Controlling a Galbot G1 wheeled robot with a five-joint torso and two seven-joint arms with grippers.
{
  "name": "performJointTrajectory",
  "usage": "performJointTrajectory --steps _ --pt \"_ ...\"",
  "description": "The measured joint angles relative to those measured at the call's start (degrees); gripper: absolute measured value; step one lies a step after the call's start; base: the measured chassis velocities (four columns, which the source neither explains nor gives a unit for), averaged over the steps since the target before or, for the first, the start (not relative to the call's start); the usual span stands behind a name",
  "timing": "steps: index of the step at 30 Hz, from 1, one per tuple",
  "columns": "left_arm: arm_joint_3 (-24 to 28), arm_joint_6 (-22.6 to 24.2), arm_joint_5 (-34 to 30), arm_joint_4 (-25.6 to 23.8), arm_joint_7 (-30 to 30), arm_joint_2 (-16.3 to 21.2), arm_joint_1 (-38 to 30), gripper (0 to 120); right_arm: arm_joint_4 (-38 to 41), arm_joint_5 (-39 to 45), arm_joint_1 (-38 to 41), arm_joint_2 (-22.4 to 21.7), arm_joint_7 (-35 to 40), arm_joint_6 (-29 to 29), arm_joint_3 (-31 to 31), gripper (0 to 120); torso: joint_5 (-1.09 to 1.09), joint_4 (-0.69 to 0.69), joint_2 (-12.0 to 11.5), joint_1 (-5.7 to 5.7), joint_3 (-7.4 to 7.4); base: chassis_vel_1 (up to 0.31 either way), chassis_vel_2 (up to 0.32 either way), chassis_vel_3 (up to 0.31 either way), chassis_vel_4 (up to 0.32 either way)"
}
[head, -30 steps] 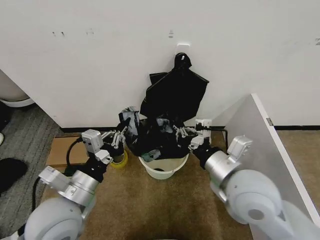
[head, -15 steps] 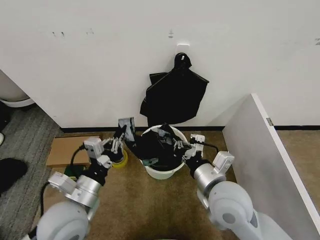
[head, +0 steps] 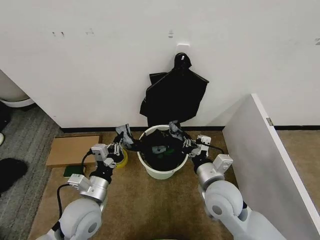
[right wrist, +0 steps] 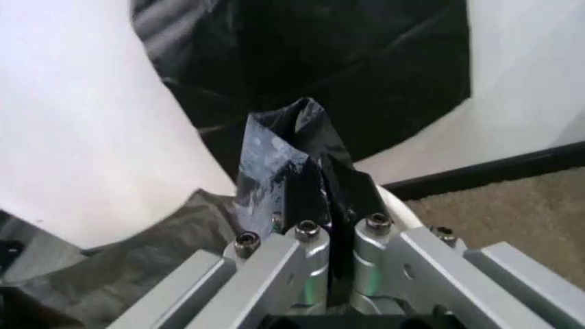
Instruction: Place the garbage bag over the trash bin.
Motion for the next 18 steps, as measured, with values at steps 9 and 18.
performJointTrajectory --steps 9,18 --pt "0.72 -0.29 3.43 1.19 0.13 -2.07 3.53 0 -0.54 -6.08 -6.8 0.6 1.84 -1.07 0.82 0 0.0 0.0 0.0 0.0 0.0 0.0 0.0 0.0 0.0" --pt "3.59 -0.36 6.33 1.34 -0.4 -3.22 6.21 0 1.0 -8.63 -10.11 0.77 4.78 -4.46 1.23 0 0.0 0.01 0.0 0.0 0.0 0.0 0.0 0.0 0.0"
